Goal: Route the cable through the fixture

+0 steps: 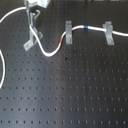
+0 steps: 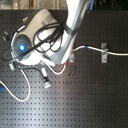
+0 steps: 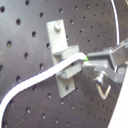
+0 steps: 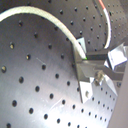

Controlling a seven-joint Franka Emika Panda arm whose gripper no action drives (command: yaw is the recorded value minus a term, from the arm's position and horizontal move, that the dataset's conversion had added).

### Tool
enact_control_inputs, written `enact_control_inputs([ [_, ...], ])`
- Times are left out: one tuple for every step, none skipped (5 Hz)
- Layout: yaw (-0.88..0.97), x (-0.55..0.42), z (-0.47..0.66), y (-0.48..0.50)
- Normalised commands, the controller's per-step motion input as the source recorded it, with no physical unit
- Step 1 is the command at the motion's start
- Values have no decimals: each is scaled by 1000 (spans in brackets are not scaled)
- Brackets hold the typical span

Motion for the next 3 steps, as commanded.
enact_control_inputs([
  [471,-166,142,316],
  [111,-555,162,103],
  [80,-439,81,106],
])
